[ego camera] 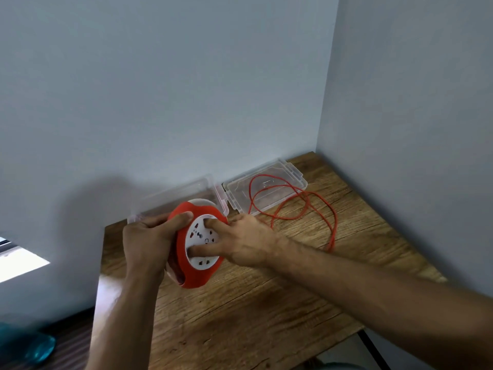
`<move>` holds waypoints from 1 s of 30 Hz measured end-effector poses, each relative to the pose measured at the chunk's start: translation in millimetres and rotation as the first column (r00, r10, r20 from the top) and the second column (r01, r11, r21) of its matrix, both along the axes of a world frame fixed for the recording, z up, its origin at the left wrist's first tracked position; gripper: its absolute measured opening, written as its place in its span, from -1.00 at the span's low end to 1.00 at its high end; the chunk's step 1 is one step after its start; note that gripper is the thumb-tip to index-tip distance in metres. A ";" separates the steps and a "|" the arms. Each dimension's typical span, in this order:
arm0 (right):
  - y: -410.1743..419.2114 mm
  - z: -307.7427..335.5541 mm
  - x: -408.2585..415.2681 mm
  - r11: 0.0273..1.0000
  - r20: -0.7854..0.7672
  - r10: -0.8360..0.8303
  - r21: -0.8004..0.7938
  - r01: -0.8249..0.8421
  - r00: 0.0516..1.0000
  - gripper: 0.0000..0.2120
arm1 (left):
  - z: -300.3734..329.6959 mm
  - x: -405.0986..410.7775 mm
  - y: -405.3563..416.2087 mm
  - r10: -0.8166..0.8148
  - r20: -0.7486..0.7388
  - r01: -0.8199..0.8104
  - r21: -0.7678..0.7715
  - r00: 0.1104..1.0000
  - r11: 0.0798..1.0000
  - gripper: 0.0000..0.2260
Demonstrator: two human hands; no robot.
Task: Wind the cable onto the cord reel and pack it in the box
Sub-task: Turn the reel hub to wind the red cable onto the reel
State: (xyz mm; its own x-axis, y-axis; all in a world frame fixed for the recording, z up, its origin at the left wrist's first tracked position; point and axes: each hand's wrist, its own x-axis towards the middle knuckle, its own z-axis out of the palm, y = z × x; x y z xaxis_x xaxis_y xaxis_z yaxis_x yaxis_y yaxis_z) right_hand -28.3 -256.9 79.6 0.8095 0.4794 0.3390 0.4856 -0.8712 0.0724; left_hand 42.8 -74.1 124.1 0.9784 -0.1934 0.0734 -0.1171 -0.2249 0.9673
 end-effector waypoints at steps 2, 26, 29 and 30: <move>5.7 -4.9 -4.7 0.989 0.008 -0.092 0.120 0.090 0.996 -0.53 | -0.6 -2.1 -2.3 0.009 0.030 -0.009 -0.003 0.999 1.000 -0.92; -16.1 20.8 -11.1 0.997 -0.107 0.038 -0.063 -0.045 0.994 -0.43 | -6.8 16.5 1.8 -0.032 -0.150 0.029 -0.020 0.988 0.999 -0.92; -16.6 26.1 -2.1 0.968 -0.062 0.198 -0.145 -0.205 0.978 -0.43 | -3.5 25.3 1.1 -0.074 -0.174 0.083 0.041 0.982 0.996 -0.87; -19.3 19.8 -2.0 0.951 -0.058 0.246 -0.177 -0.252 0.968 -0.45 | -2.9 27.3 0.8 -0.079 -0.192 0.092 0.063 0.978 0.994 -0.85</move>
State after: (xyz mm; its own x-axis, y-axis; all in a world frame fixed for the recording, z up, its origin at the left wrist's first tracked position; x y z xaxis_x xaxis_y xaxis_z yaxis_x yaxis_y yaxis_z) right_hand -30.3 -276.1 99.3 0.6660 0.7183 0.2012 0.6906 -0.6957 0.1976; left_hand 70.1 -73.3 121.2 0.9529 -0.2750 -0.1279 0.0443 -0.2909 0.9557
